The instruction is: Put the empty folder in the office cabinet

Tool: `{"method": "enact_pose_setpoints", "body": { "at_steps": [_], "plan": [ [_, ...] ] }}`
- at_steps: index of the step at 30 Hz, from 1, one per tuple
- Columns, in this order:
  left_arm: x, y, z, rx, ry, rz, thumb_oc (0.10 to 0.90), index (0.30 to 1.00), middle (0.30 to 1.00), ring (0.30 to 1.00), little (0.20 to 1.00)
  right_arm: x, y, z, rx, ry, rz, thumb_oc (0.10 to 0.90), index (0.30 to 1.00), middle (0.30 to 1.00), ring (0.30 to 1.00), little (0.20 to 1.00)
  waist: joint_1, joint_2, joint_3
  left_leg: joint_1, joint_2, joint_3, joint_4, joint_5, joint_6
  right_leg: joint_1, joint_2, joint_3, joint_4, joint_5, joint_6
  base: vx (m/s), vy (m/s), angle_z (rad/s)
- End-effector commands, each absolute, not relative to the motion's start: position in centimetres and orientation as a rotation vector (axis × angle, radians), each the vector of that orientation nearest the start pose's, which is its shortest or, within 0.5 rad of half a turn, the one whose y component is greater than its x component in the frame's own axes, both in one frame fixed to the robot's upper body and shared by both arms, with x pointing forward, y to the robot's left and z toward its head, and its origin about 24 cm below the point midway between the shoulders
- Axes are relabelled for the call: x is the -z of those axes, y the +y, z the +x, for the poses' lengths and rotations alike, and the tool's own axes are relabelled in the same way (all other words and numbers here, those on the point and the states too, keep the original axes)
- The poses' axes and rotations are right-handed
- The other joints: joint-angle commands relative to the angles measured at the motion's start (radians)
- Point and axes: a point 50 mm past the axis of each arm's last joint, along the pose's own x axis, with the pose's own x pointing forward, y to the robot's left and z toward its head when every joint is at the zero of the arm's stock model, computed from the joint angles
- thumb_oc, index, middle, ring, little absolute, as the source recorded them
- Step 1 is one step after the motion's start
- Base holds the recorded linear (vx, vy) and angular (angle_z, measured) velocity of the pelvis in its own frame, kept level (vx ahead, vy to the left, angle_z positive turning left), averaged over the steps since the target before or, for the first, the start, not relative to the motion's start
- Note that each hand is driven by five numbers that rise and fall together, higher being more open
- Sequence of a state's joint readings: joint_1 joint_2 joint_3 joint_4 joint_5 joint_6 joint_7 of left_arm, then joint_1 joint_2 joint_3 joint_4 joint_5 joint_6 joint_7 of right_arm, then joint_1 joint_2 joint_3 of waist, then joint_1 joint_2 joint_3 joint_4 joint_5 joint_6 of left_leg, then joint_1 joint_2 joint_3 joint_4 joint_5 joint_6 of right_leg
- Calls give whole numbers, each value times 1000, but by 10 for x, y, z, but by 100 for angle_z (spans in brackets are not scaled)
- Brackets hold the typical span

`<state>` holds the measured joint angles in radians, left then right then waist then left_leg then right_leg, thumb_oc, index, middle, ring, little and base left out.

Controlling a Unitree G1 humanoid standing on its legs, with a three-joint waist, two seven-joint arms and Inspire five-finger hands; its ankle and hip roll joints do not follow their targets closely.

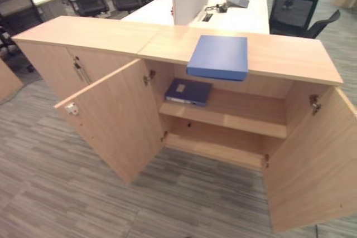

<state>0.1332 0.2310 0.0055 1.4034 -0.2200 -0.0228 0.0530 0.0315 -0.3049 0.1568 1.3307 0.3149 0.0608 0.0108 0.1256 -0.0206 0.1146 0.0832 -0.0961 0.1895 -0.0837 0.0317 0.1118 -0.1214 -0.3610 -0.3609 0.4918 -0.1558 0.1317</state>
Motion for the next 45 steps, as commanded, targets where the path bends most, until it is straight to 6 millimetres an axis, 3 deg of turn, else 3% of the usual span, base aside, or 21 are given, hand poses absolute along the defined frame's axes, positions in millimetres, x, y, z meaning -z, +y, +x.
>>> {"method": "enact_pose_setpoints", "body": {
  "at_steps": [1,3,6,9,10,11,12,14,15,16,18,19,21,22,24,33,38,40,41,43,45],
  "plan": [
    [167,258,4,-371,1446,98,800,900,900,900,900,156,-232,118,153,1182,-29,800,900,900,900,900,-33,-20,91,48,-45,-147,-4,-83,-53,-102,213,-18,-294,322,13,331,-53,-12],
    [167,255,16,-343,1409,98,800,900,900,900,900,156,-233,116,170,1186,-22,800,900,900,900,900,-44,-30,91,83,-59,-189,-4,-107,-54,-51,246,-28,-397,312,-12,377,-110,99],
    [169,247,27,-313,1369,84,800,900,900,900,900,159,-238,103,192,1225,-37,800,900,900,900,900,-49,-13,58,100,-27,-215,-4,-119,-62,-23,277,-35,-417,271,-53,294,-144,123],
    [168,244,44,-263,1324,112,800,900,900,900,900,159,-247,93,237,1257,-41,800,900,900,900,900,-60,-16,59,50,17,-186,138,-185,-98,12,273,-53,-407,231,-64,198,-151,75],
    [167,244,46,-265,1319,115,800,900,900,900,900,160,-251,87,257,1275,-35,800,900,900,900,900,-63,-22,66,14,32,-138,270,-206,-138,51,265,-63,-403,210,-74,172,-129,34],
    [167,243,48,-283,1310,101,800,900,900,900,900,159,-254,88,273,1270,-32,800,900,900,900,900,-57,-28,87,-78,69,-91,483,-138,-176,95,260,-61,-402,189,-92,176,-104,15],
    [167,243,48,-290,1310,100,800,900,900,900,900,159,-255,89,275,1269,-31,800,900,900,900,900,-65,-46,89,-114,112,-52,520,-93,-179,102,241,-66,-404,184,-96,112,-58,18],
    [168,242,47,-298,1309,98,800,900,900,900,900,158,-255,90,288,1269,-29,800,900,900,900,900,-41,-55,102,-181,190,11,590,-95,-151,131,239,-45,-409,162,-103,127,1,-36],
    [168,243,45,-307,1314,94,800,900,900,900,900,158,-255,90,288,1270,-29,800,900,900,900,900,-30,-62,103,-204,199,3,559,-100,-138,142,234,-31,-417,158,-97,241,145,-113],
    [168,244,40,-326,1325,89,800,900,900,900,900,158,-256,89,284,1271,-32,800,900,900,900,900,-10,-63,98,-207,230,-43,436,-81,-147,156,225,3,-430,155,-79,267,231,-104],
    [168,244,35,-347,1342,83,800,900,900,900,900,159,-257,86,283,1281,-43,800,900,900,900,900,4,-45,84,-212,283,-130,252,39,-187,168,223,30,-441,145,-61,299,331,-78],
    [169,243,34,-350,1350,84,800,900,900,900,900,159,-260,79,302,1301,-46,800,900,900,900,900,13,-17,77,-237,330,-185,132,139,-219,191,218,57,-447,127,-47,238,274,-35],
    [169,242,35,-340,1352,91,800,900,900,900,900,159,-263,74,316,1317,-47,800,900,900,900,900,9,-3,72,-235,336,-177,77,165,-236,200,207,59,-450,124,-38,192,267,-44],
    [170,239,31,-332,1365,84,800,900,900,900,900,160,-264,66,308,1338,-54,800,900,900,900,900,25,20,49,-190,316,-230,29,140,-244,206,203,88,-453,122,-27,203,326,-52],
    [171,236,27,-322,1377,81,800,900,900,900,900,160,-266,64,304,1351,-67,800,900,900,900,900,15,33,39,-181,283,-265,58,103,-252,208,177,91,-450,137,-22,148,275,-49],
    [169,246,28,-298,1380,132,800,900,900,900,900,164,-248,71,245,1334,-29,800,900,900,900,900,-6,17,12,-108,148,-199,26,22,-178,182,76,162,-473,218,40,69,199,-25],
    [167,248,37,-293,1344,135,800,900,900,900,900,164,-245,76,234,1315,-29,800,900,900,900,900,-13,12,9,-85,125,-174,14,6,-161,169,54,170,-465,234,57,38,127,-27],
    [157,244,84,-321,1102,-28,800,900,900,900,900,162,-242,87,242,1278,-10,800,900,900,900,900,-5,6,15,-60,116,-112,-2,-13,-148,139,16,94,-425,279,79,9,117,-46],
    [151,244,95,-323,1030,-79,800,900,900,900,900,162,-241,91,240,1267,-5,800,900,900,900,900,1,4,17,-56,117,-100,-4,-16,-148,135,3,59,-418,297,84,-12,40,-94],
    [120,249,128,-273,782,-189,800,900,900,900,900,159,-237,105,216,1227,17,800,900,900,900,900,8,-2,19,-49,121,-62,-4,-24,-147,135,-21,-30,-427,340,98,7,25,-99],
    [99,249,144,-236,657,-206,800,900,900,900,900,158,-232,111,208,1198,40,800,900,900,900,900,5,-6,18,-45,124,-57,-4,-25,-148,138,-10,-23,-448,334,94,23,10,-34]
  ]
}}
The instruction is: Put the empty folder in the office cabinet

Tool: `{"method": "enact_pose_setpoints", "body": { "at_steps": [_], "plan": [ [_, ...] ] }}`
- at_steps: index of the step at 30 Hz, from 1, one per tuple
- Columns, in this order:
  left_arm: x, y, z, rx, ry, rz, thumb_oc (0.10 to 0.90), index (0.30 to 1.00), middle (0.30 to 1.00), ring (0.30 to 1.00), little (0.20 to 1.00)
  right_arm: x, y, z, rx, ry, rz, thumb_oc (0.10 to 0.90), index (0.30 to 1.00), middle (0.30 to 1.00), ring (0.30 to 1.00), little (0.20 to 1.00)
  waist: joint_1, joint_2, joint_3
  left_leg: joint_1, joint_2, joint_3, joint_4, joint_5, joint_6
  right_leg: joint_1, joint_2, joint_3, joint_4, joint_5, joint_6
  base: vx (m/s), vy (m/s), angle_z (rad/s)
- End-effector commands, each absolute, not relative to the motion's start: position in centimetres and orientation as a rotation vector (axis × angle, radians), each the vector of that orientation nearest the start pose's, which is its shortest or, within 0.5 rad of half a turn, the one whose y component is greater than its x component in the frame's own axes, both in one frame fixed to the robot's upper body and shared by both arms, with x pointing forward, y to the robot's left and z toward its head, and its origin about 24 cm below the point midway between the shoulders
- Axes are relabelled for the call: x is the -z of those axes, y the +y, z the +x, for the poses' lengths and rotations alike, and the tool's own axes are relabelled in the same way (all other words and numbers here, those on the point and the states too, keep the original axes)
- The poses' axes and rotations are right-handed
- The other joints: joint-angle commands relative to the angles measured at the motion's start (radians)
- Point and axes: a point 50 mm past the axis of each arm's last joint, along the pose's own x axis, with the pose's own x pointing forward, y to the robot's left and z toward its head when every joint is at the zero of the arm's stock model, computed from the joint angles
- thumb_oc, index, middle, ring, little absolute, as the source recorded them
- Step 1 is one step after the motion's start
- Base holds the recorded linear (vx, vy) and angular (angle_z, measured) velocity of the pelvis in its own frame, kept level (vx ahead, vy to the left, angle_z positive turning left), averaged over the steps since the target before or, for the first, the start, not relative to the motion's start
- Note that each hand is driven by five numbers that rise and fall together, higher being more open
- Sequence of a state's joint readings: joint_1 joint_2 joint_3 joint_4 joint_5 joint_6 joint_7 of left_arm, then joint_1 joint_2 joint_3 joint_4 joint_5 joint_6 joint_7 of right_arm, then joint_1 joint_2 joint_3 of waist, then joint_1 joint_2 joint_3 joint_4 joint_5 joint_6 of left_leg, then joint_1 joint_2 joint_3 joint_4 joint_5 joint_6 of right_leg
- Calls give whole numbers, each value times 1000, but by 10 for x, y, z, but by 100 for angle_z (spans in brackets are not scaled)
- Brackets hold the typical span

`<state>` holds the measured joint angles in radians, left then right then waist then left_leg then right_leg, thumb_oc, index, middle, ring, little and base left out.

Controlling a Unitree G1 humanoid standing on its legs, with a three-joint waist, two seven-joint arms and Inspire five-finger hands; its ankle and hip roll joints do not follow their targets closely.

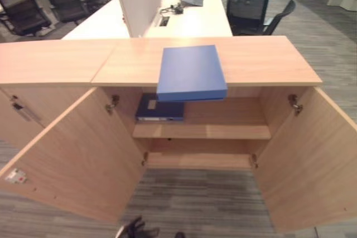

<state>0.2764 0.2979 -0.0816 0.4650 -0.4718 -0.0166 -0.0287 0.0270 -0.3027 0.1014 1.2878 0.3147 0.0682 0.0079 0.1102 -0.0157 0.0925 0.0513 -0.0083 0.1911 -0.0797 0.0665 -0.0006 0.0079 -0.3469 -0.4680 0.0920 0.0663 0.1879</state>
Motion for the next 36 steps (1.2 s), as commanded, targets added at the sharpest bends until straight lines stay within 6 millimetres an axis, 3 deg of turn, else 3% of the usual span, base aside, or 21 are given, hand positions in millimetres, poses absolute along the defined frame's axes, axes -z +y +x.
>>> {"method": "enact_pose_setpoints", "body": {
  "at_steps": [1,2,4,5,6,8,9,11,14,16,20,24,29,36],
  "plan": [
    [78,249,158,-201,550,-185,800,900,900,900,900,158,-230,114,204,1184,49,800,900,900,900,900,19,-12,36,-10,39,-54,-8,-64,-39,16,-15,88,-77,106,36,46,-6,-24],
    [64,248,167,-183,477,-187,800,900,900,900,900,158,-229,113,205,1185,52,800,900,900,900,900,22,-13,33,-7,40,-53,-8,-67,-41,22,-12,84,-87,104,36,93,-20,-33],
    [12,243,189,-167,212,-228,800,900,900,900,900,159,-222,113,196,1178,73,800,900,900,900,900,29,-23,27,8,39,-56,-8,-76,-45,51,-9,74,-108,106,37,93,-25,-22],
    [3,243,191,-183,167,-229,800,900,900,900,900,160,-220,112,192,1179,77,800,900,900,900,900,30,-25,27,10,38,-57,-8,-78,-46,56,-8,74,-112,105,37,81,-38,1],
    [-25,249,200,-243,36,-165,800,900,900,900,900,162,-215,107,196,1190,100,800,900,900,900,900,37,-28,26,20,40,-63,-8,-88,-49,70,-4,70,-118,99,36,39,-27,6],
    [-37,253,202,-283,-19,-124,800,900,900,900,900,163,-212,104,196,1199,105,800,900,900,900,900,38,-34,24,17,39,-63,-8,-87,-50,70,-5,66,-124,102,35,50,-44,10],
    [-66,267,200,-416,-158,3,800,900,900,900,900,166,-205,97,200,1215,116,800,900,900,900,900,47,-39,22,28,44,-65,-8,-99,-56,87,-1,58,-133,96,35,69,-62,7],
    [-78,272,199,-473,-212,55,800,900,900,900,900,167,-202,95,202,1216,119,800,900,900,900,900,49,-44,18,25,42,-65,-8,-95,-57,86,-1,57,-137,99,33,28,-24,3],
    [-125,284,195,-679,-434,307,800,900,900,900,900,170,-190,85,197,1236,118,800,900,900,900,900,56,-54,13,34,50,-66,-8,-99,-67,102,4,50,-145,92,33,47,-35,1],
    [-145,289,193,-831,-535,415,800,900,900,900,900,173,-184,79,203,1254,112,800,900,900,900,900,59,-61,4,34,51,-65,-8,-98,-71,106,5,45,-149,92,33,46,-39,3],
    [-172,284,193,-904,-679,533,800,900,900,900,900,174,-183,74,232,1282,93,800,900,900,900,900,64,-63,-5,41,51,-69,-8,-100,-76,119,7,40,-156,92,37,38,-21,7],
    [-192,275,197,-850,-787,636,800,900,900,900,900,175,-184,74,236,1290,82,800,900,900,900,900,68,-62,-7,45,49,-71,-8,-101,-77,129,7,36,-159,93,39,9,-2,1],
    [-218,255,205,-645,-909,793,800,900,900,900,900,174,-190,77,228,1290,56,800,900,900,900,900,64,-53,-16,55,45,-68,-8,-106,-76,136,7,34,-164,96,40,0,0,0],
    [-226,227,207,-322,-942,856,800,900,900,900,900,172,-196,81,216,1287,70,800,900,900,900,900,53,-46,-22,63,44,-62,-8,-112,-77,138,8,37,-167,100,40,0,0,0]
  ]
}}
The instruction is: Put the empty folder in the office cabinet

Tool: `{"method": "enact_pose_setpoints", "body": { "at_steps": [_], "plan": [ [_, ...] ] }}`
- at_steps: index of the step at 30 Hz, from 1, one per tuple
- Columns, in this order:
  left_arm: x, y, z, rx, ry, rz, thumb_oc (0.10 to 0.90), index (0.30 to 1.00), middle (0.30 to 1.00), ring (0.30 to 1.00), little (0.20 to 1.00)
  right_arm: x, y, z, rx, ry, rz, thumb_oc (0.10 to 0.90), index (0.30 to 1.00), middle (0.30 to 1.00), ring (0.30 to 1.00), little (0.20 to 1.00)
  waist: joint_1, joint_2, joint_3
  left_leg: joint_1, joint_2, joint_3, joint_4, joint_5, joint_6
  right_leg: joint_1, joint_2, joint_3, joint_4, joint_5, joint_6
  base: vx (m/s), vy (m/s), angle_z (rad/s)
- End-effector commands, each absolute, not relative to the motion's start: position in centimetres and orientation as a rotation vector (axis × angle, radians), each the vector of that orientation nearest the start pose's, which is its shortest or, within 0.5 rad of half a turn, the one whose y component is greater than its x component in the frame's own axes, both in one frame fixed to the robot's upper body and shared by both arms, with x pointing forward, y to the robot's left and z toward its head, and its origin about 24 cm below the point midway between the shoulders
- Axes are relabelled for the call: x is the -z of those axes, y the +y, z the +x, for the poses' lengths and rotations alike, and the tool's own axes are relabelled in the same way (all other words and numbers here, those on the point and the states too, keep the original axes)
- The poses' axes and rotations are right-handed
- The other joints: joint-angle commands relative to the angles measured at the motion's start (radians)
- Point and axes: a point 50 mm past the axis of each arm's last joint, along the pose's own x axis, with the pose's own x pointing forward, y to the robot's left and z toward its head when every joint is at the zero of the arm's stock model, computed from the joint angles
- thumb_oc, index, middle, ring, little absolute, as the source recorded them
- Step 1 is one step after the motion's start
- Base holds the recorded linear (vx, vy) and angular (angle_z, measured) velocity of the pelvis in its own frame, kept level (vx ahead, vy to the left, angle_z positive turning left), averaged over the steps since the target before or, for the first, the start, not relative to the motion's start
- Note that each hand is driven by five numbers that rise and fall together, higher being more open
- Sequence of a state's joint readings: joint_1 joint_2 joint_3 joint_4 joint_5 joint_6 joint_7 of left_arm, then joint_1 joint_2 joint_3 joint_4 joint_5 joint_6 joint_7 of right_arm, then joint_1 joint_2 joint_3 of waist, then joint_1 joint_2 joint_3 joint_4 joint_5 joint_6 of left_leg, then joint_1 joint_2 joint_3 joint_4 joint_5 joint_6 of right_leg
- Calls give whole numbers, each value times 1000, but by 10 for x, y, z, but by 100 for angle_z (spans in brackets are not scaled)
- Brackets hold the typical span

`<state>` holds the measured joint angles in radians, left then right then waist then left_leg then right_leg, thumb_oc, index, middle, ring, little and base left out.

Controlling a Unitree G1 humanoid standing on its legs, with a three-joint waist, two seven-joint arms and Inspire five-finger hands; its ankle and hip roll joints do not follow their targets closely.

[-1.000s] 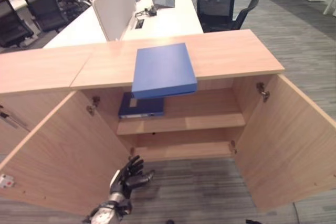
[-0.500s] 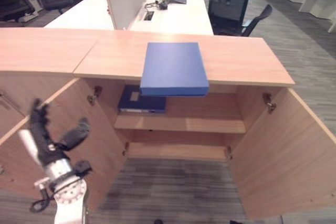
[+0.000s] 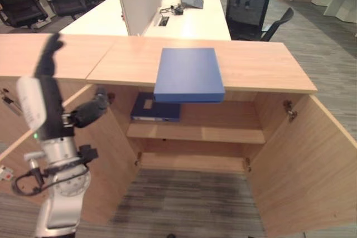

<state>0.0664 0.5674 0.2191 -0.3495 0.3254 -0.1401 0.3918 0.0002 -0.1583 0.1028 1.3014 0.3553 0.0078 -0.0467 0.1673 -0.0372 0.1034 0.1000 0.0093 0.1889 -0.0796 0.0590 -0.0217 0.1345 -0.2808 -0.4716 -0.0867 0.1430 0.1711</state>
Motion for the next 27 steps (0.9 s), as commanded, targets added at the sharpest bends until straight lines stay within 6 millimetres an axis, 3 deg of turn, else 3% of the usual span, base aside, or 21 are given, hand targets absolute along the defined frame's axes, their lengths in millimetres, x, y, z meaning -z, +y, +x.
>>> {"method": "enact_pose_setpoints", "body": {
  "at_steps": [1,10,27],
  "plan": [
    [-224,222,207,-270,-939,847,800,900,900,900,900,172,-197,82,213,1282,72,800,900,900,900,900,-9,-25,-33,15,26,-59,-8,-105,-56,11,-57,42,13,24,57,0,0,0],
    [-204,205,220,-60,-810,903,800,900,900,900,900,171,-194,83,132,1270,40,800,900,900,900,900,-38,-35,-43,17,36,-46,-8,-104,-60,4,-47,58,11,21,56,-4,-5,-2],
    [-208,193,262,-88,-832,1188,800,900,900,900,900,173,-200,70,160,1319,29,800,900,900,900,900,-95,-27,-57,42,50,-12,-8,-108,-63,1,-37,86,8,19,51,-2,-7,-8]
  ]
}}
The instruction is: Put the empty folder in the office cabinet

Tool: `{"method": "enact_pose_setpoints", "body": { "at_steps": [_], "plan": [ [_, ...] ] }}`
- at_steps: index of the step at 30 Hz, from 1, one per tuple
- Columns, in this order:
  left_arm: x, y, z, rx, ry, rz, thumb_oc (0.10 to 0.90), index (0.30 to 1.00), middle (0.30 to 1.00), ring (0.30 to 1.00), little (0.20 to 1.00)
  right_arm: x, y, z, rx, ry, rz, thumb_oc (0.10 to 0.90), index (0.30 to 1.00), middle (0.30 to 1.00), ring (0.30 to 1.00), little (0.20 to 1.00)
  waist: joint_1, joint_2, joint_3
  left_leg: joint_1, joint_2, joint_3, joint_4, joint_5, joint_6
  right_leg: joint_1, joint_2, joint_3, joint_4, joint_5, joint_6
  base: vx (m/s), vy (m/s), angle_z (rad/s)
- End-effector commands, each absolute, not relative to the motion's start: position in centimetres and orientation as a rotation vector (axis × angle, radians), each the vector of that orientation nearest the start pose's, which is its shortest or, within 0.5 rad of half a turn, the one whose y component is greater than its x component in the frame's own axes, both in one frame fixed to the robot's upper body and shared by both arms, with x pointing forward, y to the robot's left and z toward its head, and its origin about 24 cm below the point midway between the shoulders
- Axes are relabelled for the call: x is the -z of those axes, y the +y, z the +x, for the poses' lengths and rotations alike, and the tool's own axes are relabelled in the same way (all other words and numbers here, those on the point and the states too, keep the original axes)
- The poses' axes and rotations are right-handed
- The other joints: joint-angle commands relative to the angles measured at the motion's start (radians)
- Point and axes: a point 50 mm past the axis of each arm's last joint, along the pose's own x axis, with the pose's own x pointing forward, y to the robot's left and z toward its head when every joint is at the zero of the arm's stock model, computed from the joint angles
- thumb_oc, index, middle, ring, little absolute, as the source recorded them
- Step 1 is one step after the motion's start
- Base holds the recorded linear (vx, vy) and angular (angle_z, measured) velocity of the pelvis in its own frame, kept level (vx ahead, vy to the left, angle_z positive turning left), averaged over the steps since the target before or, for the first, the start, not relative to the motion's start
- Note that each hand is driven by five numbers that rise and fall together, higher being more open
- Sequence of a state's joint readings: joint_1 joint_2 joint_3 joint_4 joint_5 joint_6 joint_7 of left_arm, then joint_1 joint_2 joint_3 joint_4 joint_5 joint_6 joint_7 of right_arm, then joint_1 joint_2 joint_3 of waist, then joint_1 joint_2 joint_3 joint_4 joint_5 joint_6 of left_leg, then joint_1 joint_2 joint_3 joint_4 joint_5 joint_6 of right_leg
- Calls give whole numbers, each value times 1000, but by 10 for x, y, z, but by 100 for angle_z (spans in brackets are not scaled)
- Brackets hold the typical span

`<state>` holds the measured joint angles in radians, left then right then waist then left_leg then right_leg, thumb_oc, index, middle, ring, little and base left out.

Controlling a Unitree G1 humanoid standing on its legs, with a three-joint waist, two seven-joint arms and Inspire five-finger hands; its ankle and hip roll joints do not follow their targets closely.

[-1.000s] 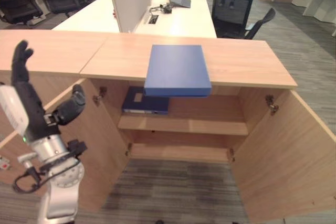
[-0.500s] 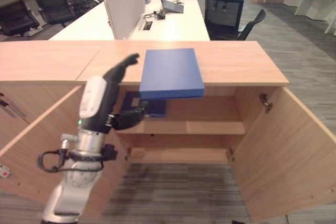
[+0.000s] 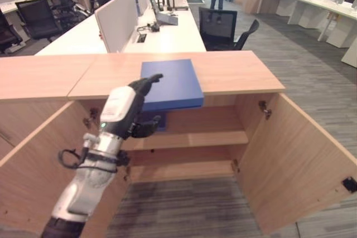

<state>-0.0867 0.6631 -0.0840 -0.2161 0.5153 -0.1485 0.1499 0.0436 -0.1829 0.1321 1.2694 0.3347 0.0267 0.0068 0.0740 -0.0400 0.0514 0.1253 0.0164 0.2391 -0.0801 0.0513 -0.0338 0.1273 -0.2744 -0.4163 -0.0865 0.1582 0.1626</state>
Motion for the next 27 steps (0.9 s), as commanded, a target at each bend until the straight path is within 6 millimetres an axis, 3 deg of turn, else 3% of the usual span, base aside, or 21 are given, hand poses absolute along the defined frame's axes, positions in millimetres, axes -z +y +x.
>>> {"method": "enact_pose_setpoints", "body": {
  "at_steps": [1,15,27],
  "plan": [
    [-209,192,264,-92,-837,1206,800,900,900,900,900,173,-201,69,162,1323,26,800,900,900,900,900,-5,-23,-6,18,43,-61,-7,-101,-51,8,-43,33,7,3,59,7,2,-3],
    [-199,180,290,-67,-795,1305,800,900,900,900,900,173,-207,66,191,1341,7,800,900,900,900,900,-32,-16,-13,32,42,-44,-7,-105,-48,10,-39,45,6,2,58,6,1,-5],
    [-190,185,305,-118,-737,1410,800,900,900,900,900,173,-210,66,190,1342,-17,800,900,900,900,900,-42,-16,-11,39,43,-36,-7,-107,-47,10,-34,54,5,1,56,1,0,0]
  ]
}}
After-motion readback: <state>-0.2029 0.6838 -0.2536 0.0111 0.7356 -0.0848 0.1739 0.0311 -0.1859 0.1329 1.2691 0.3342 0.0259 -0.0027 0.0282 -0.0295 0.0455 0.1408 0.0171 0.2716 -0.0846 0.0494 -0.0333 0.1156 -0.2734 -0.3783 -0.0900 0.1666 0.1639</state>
